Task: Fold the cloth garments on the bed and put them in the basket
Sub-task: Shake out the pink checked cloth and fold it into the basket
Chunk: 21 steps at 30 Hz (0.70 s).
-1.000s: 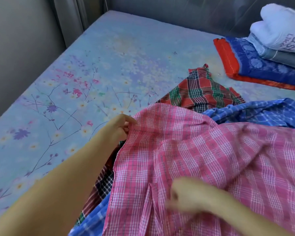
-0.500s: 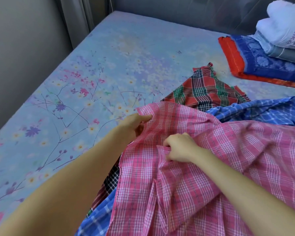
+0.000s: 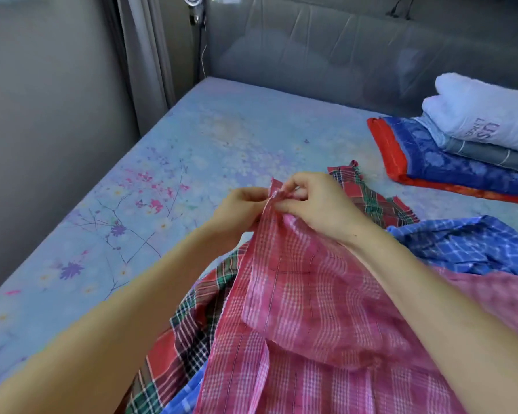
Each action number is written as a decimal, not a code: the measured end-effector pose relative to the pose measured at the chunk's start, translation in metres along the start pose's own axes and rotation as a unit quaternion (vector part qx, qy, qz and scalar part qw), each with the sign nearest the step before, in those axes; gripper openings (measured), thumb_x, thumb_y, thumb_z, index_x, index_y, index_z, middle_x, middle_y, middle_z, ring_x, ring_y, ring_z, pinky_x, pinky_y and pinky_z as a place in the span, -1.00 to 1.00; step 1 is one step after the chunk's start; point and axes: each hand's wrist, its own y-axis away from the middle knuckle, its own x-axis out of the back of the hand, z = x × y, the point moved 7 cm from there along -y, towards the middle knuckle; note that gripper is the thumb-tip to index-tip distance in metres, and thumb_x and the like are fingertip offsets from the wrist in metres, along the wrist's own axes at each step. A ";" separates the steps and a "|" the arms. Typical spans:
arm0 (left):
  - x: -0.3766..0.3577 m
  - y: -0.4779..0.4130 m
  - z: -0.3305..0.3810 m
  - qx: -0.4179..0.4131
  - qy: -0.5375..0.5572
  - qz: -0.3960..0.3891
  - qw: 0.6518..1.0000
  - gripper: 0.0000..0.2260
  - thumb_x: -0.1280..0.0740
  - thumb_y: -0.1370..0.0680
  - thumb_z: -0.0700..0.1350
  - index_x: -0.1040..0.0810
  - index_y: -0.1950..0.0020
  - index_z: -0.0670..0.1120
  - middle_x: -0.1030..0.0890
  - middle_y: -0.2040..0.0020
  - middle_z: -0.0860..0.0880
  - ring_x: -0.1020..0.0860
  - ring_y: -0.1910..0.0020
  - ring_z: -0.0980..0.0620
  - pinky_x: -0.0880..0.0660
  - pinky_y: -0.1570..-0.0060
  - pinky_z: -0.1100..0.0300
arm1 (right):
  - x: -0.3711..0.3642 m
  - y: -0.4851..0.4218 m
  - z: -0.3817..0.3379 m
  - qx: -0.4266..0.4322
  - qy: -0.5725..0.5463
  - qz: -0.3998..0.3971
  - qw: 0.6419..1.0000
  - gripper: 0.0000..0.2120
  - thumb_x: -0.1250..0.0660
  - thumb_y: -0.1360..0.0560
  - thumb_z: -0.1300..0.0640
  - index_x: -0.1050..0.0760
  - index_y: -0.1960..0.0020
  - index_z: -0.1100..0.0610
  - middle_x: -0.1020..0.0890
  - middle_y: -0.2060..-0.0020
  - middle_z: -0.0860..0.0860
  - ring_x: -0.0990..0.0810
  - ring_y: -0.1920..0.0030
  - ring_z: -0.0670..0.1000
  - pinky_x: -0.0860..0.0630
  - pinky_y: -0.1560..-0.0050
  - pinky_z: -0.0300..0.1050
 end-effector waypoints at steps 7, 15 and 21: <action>-0.002 0.021 0.024 -0.002 0.028 -0.046 0.999 -0.86 -0.27 -0.55 -0.26 -0.61 -0.03 -0.19 -0.65 0.21 -0.06 -0.60 0.30 0.08 -0.55 0.19 0.24 | 0.014 0.001 -0.028 -0.021 0.021 -0.072 0.997 -0.65 -0.42 -0.43 0.27 -0.52 -0.20 0.16 -0.63 0.19 0.06 -0.62 0.21 -0.06 -0.45 0.23 -0.40; -0.005 0.062 0.053 -0.028 0.002 0.029 0.999 -0.88 -0.30 -0.55 -0.26 -0.58 -0.03 -0.25 -0.61 0.20 -0.04 -0.57 0.33 0.23 -0.52 0.21 0.37 | 0.049 0.016 -0.053 -0.019 0.148 0.002 0.989 -0.77 -0.52 -0.33 0.10 -0.48 0.37 -0.05 -0.53 0.50 -0.10 -0.48 0.41 -0.10 -0.36 0.29 -0.16; 0.009 0.133 0.080 -0.169 -0.168 0.231 0.943 -0.98 -0.36 -0.45 -0.15 -0.57 0.17 -0.05 -0.54 0.31 0.11 -0.43 0.37 0.18 -0.39 0.30 0.27 | 0.095 0.038 -0.088 -0.017 0.178 0.051 0.983 -0.78 -0.51 -0.35 0.08 -0.48 0.35 -0.01 -0.46 0.56 -0.14 -0.41 0.41 -0.12 -0.27 0.34 -0.18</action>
